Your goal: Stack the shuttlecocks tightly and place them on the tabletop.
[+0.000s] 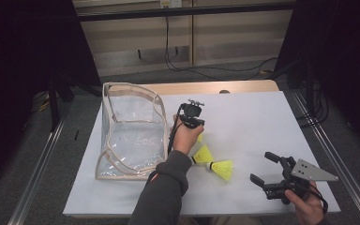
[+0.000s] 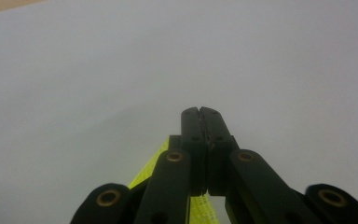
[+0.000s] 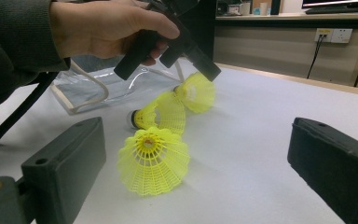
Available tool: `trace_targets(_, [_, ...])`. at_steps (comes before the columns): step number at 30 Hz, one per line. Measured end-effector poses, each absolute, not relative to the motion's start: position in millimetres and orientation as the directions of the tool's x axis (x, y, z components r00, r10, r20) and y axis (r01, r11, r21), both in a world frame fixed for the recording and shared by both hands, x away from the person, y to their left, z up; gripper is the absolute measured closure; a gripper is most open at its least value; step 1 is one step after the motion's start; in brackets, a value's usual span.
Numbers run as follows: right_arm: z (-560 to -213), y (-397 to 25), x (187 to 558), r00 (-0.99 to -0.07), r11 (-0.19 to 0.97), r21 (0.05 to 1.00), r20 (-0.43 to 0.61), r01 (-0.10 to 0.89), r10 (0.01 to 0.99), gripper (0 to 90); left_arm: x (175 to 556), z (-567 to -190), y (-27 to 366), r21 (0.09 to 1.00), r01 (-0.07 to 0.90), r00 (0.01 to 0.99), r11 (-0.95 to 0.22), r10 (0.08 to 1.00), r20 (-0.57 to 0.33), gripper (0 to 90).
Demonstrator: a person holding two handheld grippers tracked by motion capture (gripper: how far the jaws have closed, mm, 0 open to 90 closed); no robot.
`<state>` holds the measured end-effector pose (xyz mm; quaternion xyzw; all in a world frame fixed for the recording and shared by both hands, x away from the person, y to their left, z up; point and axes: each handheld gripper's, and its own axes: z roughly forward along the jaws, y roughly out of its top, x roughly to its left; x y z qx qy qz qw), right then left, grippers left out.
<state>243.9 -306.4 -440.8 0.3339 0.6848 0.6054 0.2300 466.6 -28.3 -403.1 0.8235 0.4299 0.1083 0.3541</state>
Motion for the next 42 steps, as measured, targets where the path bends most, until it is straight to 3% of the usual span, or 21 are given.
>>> trace_targets(15, [-441,-307,244,-0.672,0.041,0.984,0.088,0.174,0.736,3.8,472,-401,-28,0.693,0.625,0.596,-0.359,0.793,-0.126,86.7])
trace_targets(23, [-441,-307,244,-0.671,0.043,0.983,0.091,0.18,0.736,3.8,461,-390,-25,0.716,0.593,0.587,-0.368,0.806,-0.072,67.8])
trace_targets(25, [-441,-307,244,-0.671,0.043,0.983,0.089,0.178,0.736,3.8,458,-391,-24,0.718,0.59,0.569,-0.37,0.821,-0.044,57.1])
trace_targets(29, [-441,-306,243,-0.672,0.045,0.983,0.089,0.179,0.735,3.8,455,-398,-21,0.7,0.601,0.556,-0.386,0.831,-0.018,54.2])
trace_targets(42, [-441,-306,244,-0.672,0.045,0.983,0.088,0.177,0.735,3.8,457,-412,-20,0.696,0.605,0.554,-0.387,0.832,-0.018,76.4])
